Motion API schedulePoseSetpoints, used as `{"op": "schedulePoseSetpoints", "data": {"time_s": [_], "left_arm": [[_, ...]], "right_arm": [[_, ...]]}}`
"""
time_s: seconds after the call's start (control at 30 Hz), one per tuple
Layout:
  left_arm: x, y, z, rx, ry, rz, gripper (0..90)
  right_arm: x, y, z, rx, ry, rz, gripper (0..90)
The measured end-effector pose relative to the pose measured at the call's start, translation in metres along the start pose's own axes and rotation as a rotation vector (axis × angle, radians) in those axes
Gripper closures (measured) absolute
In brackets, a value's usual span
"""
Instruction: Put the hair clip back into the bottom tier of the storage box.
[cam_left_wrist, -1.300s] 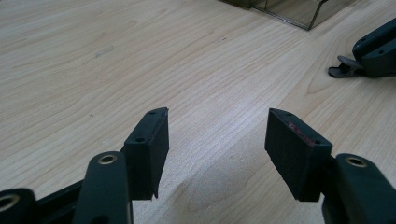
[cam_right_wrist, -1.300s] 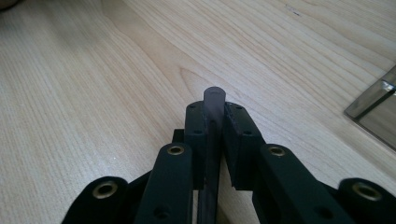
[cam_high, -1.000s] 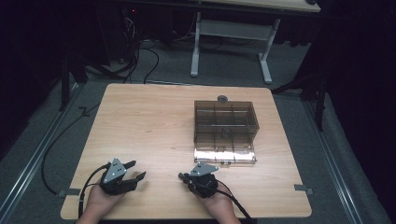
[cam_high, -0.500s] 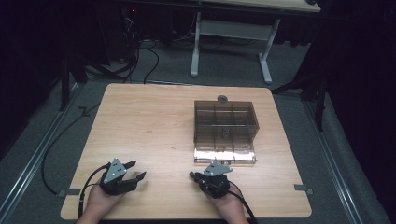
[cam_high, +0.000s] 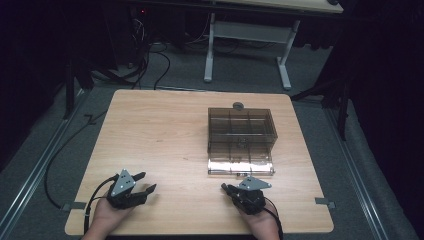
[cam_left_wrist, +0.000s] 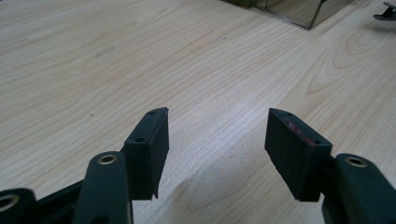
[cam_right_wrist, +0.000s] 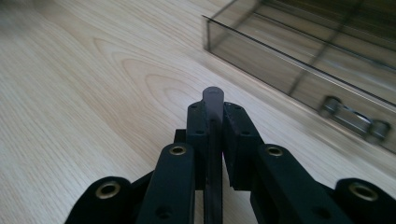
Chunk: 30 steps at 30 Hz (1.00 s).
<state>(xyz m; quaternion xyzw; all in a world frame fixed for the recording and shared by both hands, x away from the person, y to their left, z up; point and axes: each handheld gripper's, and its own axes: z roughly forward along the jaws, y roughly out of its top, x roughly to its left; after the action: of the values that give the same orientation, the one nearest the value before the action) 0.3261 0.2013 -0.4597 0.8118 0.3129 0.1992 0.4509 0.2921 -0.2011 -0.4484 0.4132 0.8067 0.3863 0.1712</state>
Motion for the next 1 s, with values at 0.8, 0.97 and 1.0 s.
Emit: {"op": "schedulePoseSetpoints", "data": {"time_s": [0.8,0.97,1.0], "left_arm": [[0.0,0.0,0.0,0.006,-0.001,0.005,40.2],[-0.001,0.0,0.0,0.006,0.0,0.006,40.2],[-0.001,0.0,0.0,0.008,-0.001,0.007,40.2]], "right_arm": [[-0.034,-0.027,-0.038,-0.018,-0.127,0.094,82.0],[-0.034,-0.028,-0.037,-0.014,-0.129,0.1,82.0],[-0.034,-0.028,-0.037,-0.014,-0.129,0.1,82.0]]}}
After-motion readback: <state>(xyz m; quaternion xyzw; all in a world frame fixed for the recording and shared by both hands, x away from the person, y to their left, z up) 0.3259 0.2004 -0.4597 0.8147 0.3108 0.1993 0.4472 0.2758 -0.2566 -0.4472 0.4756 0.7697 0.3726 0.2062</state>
